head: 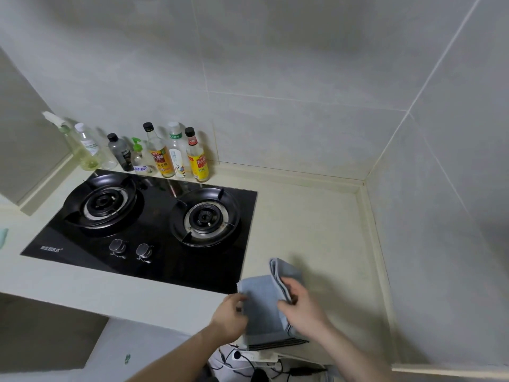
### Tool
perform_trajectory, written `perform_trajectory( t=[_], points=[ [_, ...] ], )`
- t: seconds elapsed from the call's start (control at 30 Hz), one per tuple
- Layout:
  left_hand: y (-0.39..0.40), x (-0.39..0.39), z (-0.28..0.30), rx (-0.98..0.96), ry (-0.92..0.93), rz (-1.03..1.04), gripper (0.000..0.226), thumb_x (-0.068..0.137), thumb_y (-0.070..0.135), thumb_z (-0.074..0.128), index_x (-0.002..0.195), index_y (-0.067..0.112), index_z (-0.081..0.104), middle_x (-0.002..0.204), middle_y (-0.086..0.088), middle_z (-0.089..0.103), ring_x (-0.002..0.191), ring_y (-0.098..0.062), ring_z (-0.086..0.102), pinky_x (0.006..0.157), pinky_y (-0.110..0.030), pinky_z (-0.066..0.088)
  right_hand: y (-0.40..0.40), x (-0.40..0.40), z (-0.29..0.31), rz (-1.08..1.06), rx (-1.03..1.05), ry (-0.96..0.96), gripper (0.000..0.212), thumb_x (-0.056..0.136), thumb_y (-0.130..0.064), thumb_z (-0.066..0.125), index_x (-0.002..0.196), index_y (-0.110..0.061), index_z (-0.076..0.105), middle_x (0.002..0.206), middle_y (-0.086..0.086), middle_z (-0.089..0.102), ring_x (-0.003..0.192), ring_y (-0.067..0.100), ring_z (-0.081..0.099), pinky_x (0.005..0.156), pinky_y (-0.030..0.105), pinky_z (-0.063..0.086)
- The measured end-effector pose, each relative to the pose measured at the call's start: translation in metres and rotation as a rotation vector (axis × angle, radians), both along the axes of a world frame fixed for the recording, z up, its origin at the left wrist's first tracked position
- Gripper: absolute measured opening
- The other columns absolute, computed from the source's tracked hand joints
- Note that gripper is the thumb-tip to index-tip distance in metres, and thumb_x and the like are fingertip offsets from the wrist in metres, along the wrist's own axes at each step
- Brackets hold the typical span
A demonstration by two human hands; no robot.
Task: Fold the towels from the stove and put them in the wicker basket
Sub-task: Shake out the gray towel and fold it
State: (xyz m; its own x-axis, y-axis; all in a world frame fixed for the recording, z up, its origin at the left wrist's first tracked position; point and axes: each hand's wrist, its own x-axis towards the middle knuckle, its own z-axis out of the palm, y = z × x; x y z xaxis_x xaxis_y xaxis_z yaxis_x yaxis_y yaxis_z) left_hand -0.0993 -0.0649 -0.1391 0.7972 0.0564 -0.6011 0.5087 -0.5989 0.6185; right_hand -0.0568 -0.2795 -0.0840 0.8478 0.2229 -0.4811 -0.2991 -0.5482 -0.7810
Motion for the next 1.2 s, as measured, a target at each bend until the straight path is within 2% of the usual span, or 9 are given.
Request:
perform_trajectory(
  t=[0.13, 0.33, 0.47, 0.67, 0.9, 0.97, 1.07, 1.13, 1.2],
  points=[
    [0.014, 0.002, 0.003, -0.037, 0.019, 0.081, 0.051, 0.089, 0.006, 0.050, 0.138, 0.020, 0.058, 0.130, -0.001, 0.066, 0.111, -0.019, 0.066, 0.092, -0.027, 0.056, 0.030, -0.011, -0.003, 0.195, -0.152, -0.066, 0.051, 0.087, -0.023, 0.064, 0.135, -0.040, 0.056, 0.086, -0.031, 0.057, 0.076, -0.009, 0.057, 0.069, 0.004, 0.041],
    [0.025, 0.010, 0.015, 0.102, -0.077, 0.056, 0.048, 0.086, 0.007, 0.054, 0.132, 0.020, 0.061, 0.134, 0.002, 0.058, 0.111, -0.017, 0.064, 0.099, -0.025, 0.048, 0.041, -0.021, -0.034, 0.341, -0.225, 0.039, 0.055, 0.088, -0.020, 0.063, 0.141, -0.029, 0.056, 0.099, -0.018, 0.065, 0.096, 0.004, 0.064, 0.086, 0.013, 0.048],
    [0.022, 0.022, 0.017, 0.076, -0.138, 0.026, 0.043, 0.089, 0.018, 0.062, 0.132, 0.020, 0.058, 0.135, 0.003, 0.049, 0.094, -0.013, 0.067, 0.093, -0.028, 0.053, 0.030, -0.020, -0.038, 0.221, -0.238, -0.024, 0.038, 0.086, -0.019, 0.063, 0.111, -0.048, 0.061, 0.099, -0.017, 0.071, 0.087, -0.001, 0.066, 0.074, 0.005, 0.046],
    [0.011, 0.043, 0.016, 0.157, -0.114, -0.143, 0.068, 0.091, 0.032, 0.063, 0.152, 0.016, 0.038, 0.157, 0.002, 0.034, 0.128, -0.022, 0.057, 0.106, -0.031, 0.045, 0.008, -0.024, -0.050, 0.291, -0.281, 0.020, 0.050, 0.077, -0.021, 0.063, 0.126, -0.032, 0.067, 0.117, -0.016, 0.071, 0.103, 0.001, 0.067, 0.094, 0.023, 0.054],
    [0.003, 0.061, 0.020, 0.264, 0.017, -0.286, 0.071, 0.090, 0.034, 0.057, 0.156, 0.020, 0.032, 0.151, -0.006, 0.043, 0.131, -0.030, 0.054, 0.106, -0.037, 0.048, 0.004, -0.032, -0.044, 0.410, -0.308, -0.075, 0.053, 0.081, -0.023, 0.061, 0.134, -0.028, 0.062, 0.136, -0.011, 0.061, 0.122, 0.004, 0.057, 0.102, 0.006, 0.035],
    [0.003, 0.066, 0.020, 0.303, 0.051, -0.306, 0.064, 0.088, 0.035, 0.058, 0.148, 0.020, 0.043, 0.142, -0.006, 0.052, 0.125, -0.028, 0.058, 0.099, -0.037, 0.052, 0.000, -0.039, -0.048, 0.512, -0.361, -0.148, 0.057, 0.083, -0.026, 0.057, 0.139, -0.027, 0.057, 0.145, -0.010, 0.050, 0.133, 0.010, 0.045, 0.108, 0.006, 0.021],
    [0.003, 0.071, 0.023, 0.278, 0.097, -0.326, 0.028, 0.083, 0.036, 0.062, 0.104, 0.018, 0.067, 0.104, -0.002, 0.065, 0.097, -0.024, 0.066, 0.072, -0.027, 0.052, -0.001, -0.046, -0.054, 0.580, -0.416, -0.221, 0.058, 0.084, -0.030, 0.053, 0.142, -0.031, 0.052, 0.150, -0.013, 0.039, 0.136, 0.016, 0.037, 0.114, 0.021, 0.028],
    [0.003, 0.071, 0.025, 0.232, 0.070, -0.278, 0.014, 0.077, 0.032, 0.064, 0.071, 0.020, 0.059, 0.077, 0.003, 0.058, 0.073, -0.018, 0.060, 0.055, -0.021, 0.043, 0.001, -0.048, -0.056, 0.589, -0.425, -0.249, 0.059, 0.084, -0.031, 0.052, 0.143, -0.032, 0.051, 0.152, -0.013, 0.037, 0.136, 0.018, 0.037, 0.115, 0.027, 0.032],
    [0.001, 0.070, 0.028, 0.207, -0.010, -0.223, 0.020, 0.075, 0.031, 0.066, 0.062, 0.023, 0.053, 0.075, 0.005, 0.055, 0.068, -0.015, 0.055, 0.053, -0.021, 0.040, 0.003, -0.045, -0.058, 0.584, -0.399, -0.248, 0.058, 0.084, -0.034, 0.052, 0.143, -0.033, 0.052, 0.154, -0.014, 0.037, 0.137, 0.018, 0.038, 0.115, 0.024, 0.030]
  ],
)
